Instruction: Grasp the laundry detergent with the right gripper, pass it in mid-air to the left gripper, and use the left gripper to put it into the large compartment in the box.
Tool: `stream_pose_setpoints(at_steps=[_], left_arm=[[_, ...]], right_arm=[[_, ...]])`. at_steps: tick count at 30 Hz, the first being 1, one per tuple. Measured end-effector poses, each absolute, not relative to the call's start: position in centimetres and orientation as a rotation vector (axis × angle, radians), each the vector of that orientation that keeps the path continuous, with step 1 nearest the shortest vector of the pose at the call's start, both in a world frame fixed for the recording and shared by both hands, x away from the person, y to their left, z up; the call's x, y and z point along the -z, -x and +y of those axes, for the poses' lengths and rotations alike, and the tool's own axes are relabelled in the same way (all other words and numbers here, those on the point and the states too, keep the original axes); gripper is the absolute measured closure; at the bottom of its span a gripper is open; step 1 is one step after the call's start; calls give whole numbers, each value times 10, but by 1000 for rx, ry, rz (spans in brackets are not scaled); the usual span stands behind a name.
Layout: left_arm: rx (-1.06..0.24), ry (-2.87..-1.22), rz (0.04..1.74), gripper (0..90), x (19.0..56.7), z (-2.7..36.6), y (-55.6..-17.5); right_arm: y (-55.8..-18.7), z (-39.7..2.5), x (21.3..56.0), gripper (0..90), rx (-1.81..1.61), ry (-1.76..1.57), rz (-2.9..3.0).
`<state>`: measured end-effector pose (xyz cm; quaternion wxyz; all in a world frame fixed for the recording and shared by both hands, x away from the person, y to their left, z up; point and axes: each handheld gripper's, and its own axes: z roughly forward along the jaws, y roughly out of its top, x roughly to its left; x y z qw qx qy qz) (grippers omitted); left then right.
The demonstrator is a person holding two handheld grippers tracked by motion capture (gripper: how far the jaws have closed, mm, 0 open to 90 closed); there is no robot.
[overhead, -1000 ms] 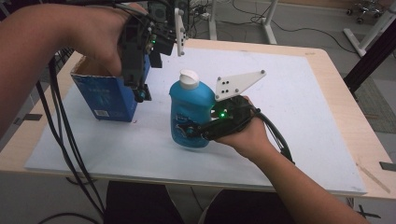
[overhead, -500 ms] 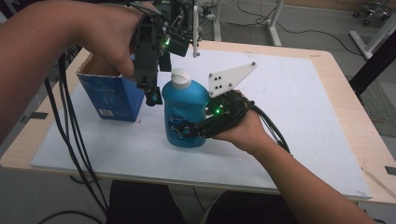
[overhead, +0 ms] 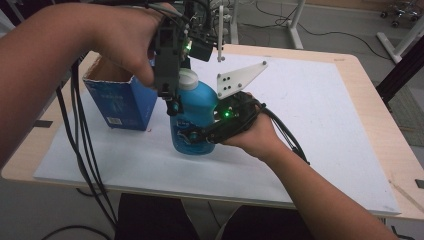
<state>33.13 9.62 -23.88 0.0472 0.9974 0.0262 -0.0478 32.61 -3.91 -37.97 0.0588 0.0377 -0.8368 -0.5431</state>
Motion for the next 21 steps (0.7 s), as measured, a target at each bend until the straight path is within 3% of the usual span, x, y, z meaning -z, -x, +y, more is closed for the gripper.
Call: stream_pose_setpoints(at_steps=[21], left_arm=[[105,-3066,64,17,247,84,-328]], right_arm=[[-330,-34,376,461,1647,-118,-2528]])
